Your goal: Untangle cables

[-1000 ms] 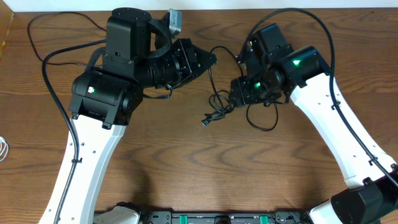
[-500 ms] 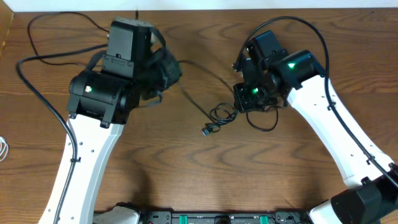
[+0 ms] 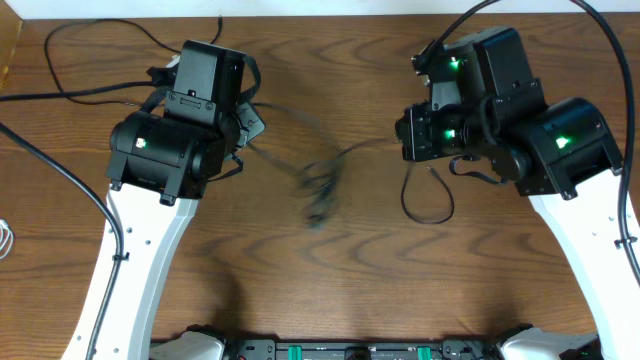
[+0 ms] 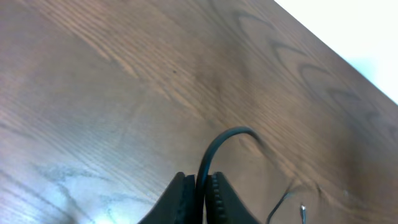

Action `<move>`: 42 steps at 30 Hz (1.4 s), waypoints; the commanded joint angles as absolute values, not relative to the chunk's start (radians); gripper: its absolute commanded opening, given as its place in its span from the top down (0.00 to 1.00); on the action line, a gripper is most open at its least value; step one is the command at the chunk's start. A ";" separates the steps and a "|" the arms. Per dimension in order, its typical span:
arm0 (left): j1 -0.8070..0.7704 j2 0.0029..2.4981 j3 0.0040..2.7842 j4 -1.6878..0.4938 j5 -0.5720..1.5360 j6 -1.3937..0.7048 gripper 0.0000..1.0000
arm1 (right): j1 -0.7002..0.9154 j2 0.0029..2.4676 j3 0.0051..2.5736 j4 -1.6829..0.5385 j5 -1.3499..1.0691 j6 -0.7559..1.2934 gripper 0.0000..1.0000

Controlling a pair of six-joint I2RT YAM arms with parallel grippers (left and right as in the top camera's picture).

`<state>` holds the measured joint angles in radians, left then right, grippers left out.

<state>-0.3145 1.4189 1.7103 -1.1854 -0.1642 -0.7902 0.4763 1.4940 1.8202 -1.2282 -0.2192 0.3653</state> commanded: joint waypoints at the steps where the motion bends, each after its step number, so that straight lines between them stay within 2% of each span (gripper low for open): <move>1: -0.310 1.423 1.718 -1.210 -0.233 -0.779 0.86 | 0.483 1.498 1.828 -1.190 -0.219 0.484 0.99; 3: -0.310 1.429 1.718 -1.230 -0.254 -0.779 0.83 | 0.483 1.497 1.828 -1.139 -0.279 0.502 0.99; 4: -0.310 1.432 1.718 -1.239 -0.255 -0.780 0.79 | 0.483 1.497 1.828 -1.106 -0.318 0.501 0.99; 6: -0.310 1.436 1.718 -1.251 -0.237 -0.775 0.79 | 0.483 1.497 1.828 -1.071 -0.355 0.501 0.98; 8: -0.310 1.436 1.718 -1.243 -0.160 -0.728 0.92 | 0.483 1.497 1.828 -1.066 -0.358 0.500 0.97; 12: -0.310 1.435 1.718 -1.188 -0.036 -0.625 0.92 | 0.486 1.507 1.825 -1.094 -0.358 0.480 0.77; 14: -0.308 1.436 1.718 -1.182 -0.070 -0.625 0.79 | 0.486 1.518 1.824 -1.124 -0.358 0.465 0.65; 17: -0.296 1.444 1.718 -1.224 -0.131 -0.625 0.64 | 0.486 1.541 1.823 -1.185 -0.347 0.439 0.46; 20: -0.268 1.481 1.712 -1.351 -0.222 -0.625 0.37 | 0.486 1.564 1.823 -1.250 -0.310 0.431 0.37; 22: -0.248 1.514 1.695 -1.406 -0.237 -0.626 0.30 | 0.486 1.572 1.823 -1.262 -0.309 0.414 0.34; 31: -0.091 1.654 1.572 -1.452 -0.216 -0.911 0.29 | 0.486 1.582 1.823 -1.283 -0.309 0.401 0.29; 38: 0.077 1.682 1.411 -1.345 0.048 -0.918 0.28 | 0.486 1.582 1.823 -1.323 -0.293 0.339 0.24; 42: 0.118 1.682 1.318 -1.263 0.185 -0.915 0.28 | 0.486 1.583 1.823 -1.308 -0.294 0.340 0.22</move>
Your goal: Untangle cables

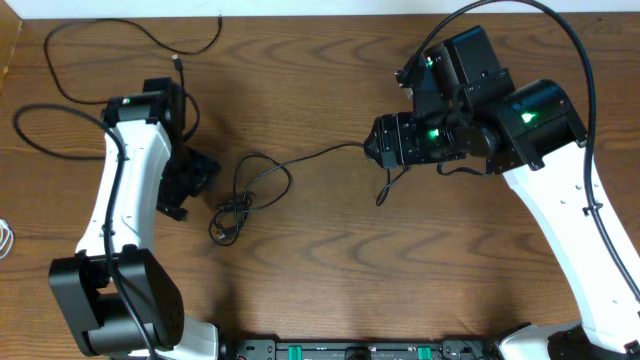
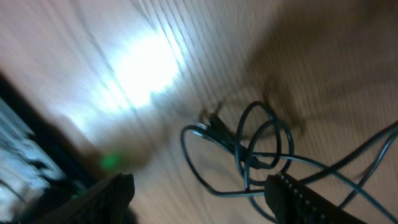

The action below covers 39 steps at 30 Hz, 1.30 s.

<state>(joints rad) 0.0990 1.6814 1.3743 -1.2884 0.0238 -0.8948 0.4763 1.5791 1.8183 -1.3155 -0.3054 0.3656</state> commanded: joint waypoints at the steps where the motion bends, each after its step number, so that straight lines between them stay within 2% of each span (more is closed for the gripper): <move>1: 0.120 1.683 1.296 -1.238 0.202 -0.915 0.28 | 0.486 1.583 1.823 -1.302 -0.294 0.339 0.22; 5: 0.118 1.684 1.206 -1.152 0.223 -0.923 0.33 | 0.486 1.583 1.823 -1.295 -0.294 0.340 0.21; 7: 0.118 1.684 1.176 -1.127 0.225 -0.934 0.42 | 0.486 1.583 1.823 -1.295 -0.294 0.340 0.20; 13: 0.118 1.684 1.118 -1.020 0.221 -0.940 0.49 | 0.486 1.583 1.823 -1.295 -0.294 0.344 0.20; 20: 0.118 1.685 1.102 -0.981 0.217 -0.936 0.76 | 0.486 1.583 1.823 -1.297 -0.294 0.344 0.18; 21: 0.118 1.685 1.102 -0.980 0.217 -0.936 0.81 | 0.486 1.583 1.823 -1.297 -0.294 0.344 0.18; 22: 0.118 1.685 1.105 -0.979 0.218 -0.921 0.91 | 0.486 1.583 1.823 -1.297 -0.294 0.344 0.18; 23: 0.118 1.684 1.119 -0.977 0.218 -0.873 0.92 | 0.486 1.583 1.823 -1.298 -0.294 0.344 0.18; 26: 0.118 1.670 1.169 -0.983 0.281 -0.759 0.93 | 0.486 1.583 1.823 -1.298 -0.294 0.344 0.18; 31: 0.113 1.559 1.296 -0.982 0.530 -0.577 0.92 | 0.486 1.583 1.823 -1.294 -0.296 0.344 0.16; 39: -0.024 1.271 1.378 -0.855 0.646 -0.569 0.93 | 0.493 1.583 1.823 -1.215 -0.474 0.343 0.14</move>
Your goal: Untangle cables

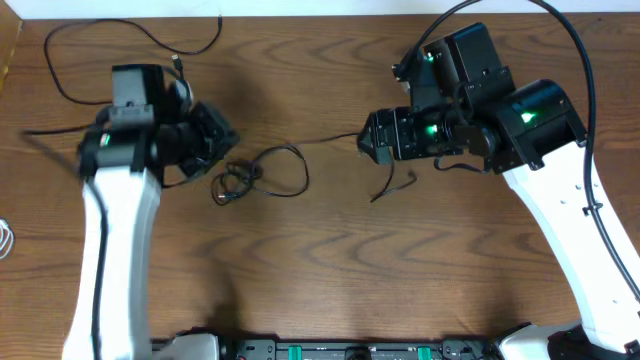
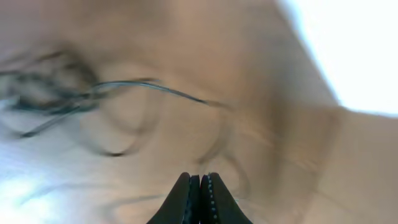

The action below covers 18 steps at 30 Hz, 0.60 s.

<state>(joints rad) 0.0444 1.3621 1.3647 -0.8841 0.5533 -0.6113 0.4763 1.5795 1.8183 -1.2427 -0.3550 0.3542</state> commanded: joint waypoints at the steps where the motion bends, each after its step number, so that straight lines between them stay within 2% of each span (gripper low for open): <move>1: -0.044 1.254 1.378 -0.842 0.641 -0.568 0.92 | 0.498 1.584 1.823 -1.202 -0.492 0.344 0.13; 3: -0.083 1.226 1.378 -0.829 0.587 -0.569 0.92 | 0.514 1.584 1.823 -1.177 -0.503 0.343 0.11; 8: -0.112 1.229 1.377 -0.931 0.237 -0.635 0.92 | 0.544 1.589 1.823 -1.179 -0.465 0.343 0.06; 9: -0.112 1.242 1.375 -0.959 0.172 -0.658 0.89 | 0.545 1.590 1.823 -1.184 -0.459 0.343 0.06; 11: -0.107 1.283 1.367 -0.998 0.088 -0.689 0.61 | 0.545 1.590 1.823 -1.191 -0.452 0.343 0.05; 12: -0.107 1.306 1.359 -1.002 0.084 -0.690 0.55 | 0.545 1.590 1.823 -1.192 -0.450 0.343 0.05; 18: -0.107 1.524 1.350 -1.018 0.086 -0.656 0.53 | 0.545 1.590 1.823 -1.195 -0.450 0.343 0.04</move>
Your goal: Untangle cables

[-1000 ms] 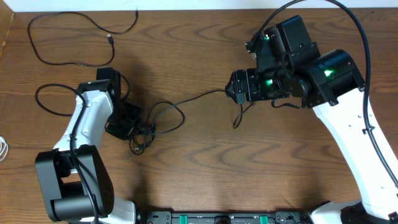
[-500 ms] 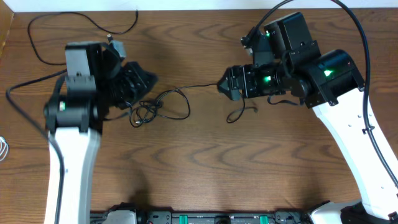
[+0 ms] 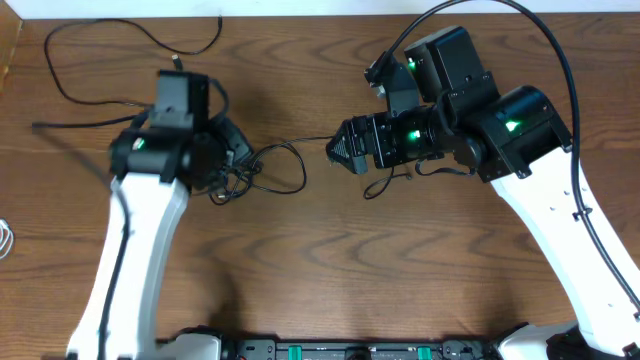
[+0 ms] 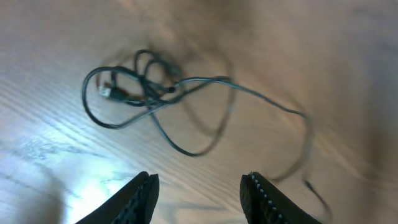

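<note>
A thin black cable lies across the middle of the wooden table. Its knotted tangle sits at the left end, with a wide loop beside it. My left gripper hovers just above the tangle, open, with nothing between its fingers. From the loop the cable runs right to my right gripper, which looks shut on it. A short loose end lies on the table under the right arm.
A second thin black cable curls along the table's back left, its connector close behind the left arm. A white object shows at the left edge. Both arms' own thick cables trail off the table's sides.
My left gripper was shut on nothing and is now open, and it has shifted right over the tangle. The right gripper has moved left with its cable end.
At first my left gripper was shut on the cable, with the tangle blurred at mid-table. Then it stood open beside the tangle, farther left on the table. After that it was shut and empty; now it is open above the tangle, the right gripper holding the other end throughout.
</note>
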Action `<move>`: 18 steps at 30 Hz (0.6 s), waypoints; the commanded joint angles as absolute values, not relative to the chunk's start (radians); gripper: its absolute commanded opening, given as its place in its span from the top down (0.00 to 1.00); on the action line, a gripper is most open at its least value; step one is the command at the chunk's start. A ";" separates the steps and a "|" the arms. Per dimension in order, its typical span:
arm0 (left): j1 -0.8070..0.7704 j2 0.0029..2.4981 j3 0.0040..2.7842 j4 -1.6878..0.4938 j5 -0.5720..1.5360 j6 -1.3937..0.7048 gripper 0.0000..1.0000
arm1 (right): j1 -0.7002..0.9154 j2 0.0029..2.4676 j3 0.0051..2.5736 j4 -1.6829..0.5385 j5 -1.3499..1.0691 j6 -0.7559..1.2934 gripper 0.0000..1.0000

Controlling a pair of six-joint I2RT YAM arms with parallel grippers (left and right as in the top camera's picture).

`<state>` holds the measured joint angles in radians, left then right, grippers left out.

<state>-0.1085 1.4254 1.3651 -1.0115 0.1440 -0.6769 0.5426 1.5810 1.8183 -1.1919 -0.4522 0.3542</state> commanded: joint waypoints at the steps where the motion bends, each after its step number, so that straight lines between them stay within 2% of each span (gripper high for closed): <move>1: -0.108 1.560 1.350 -1.018 0.086 -0.626 0.52 | 0.545 1.590 1.823 -1.197 -0.447 0.343 0.03; 10: -0.108 1.795 1.350 -1.005 0.084 -0.259 0.52 | 0.545 1.590 1.818 -1.215 -0.410 0.343 0.02; 16: -0.108 1.813 1.350 -0.969 -0.010 -0.223 0.52 | 0.545 1.590 1.817 -1.212 -0.391 0.343 0.02; 18: -0.108 1.813 1.350 -0.965 -0.009 -0.209 0.57 | 0.545 1.590 1.816 -1.212 -0.391 0.343 0.02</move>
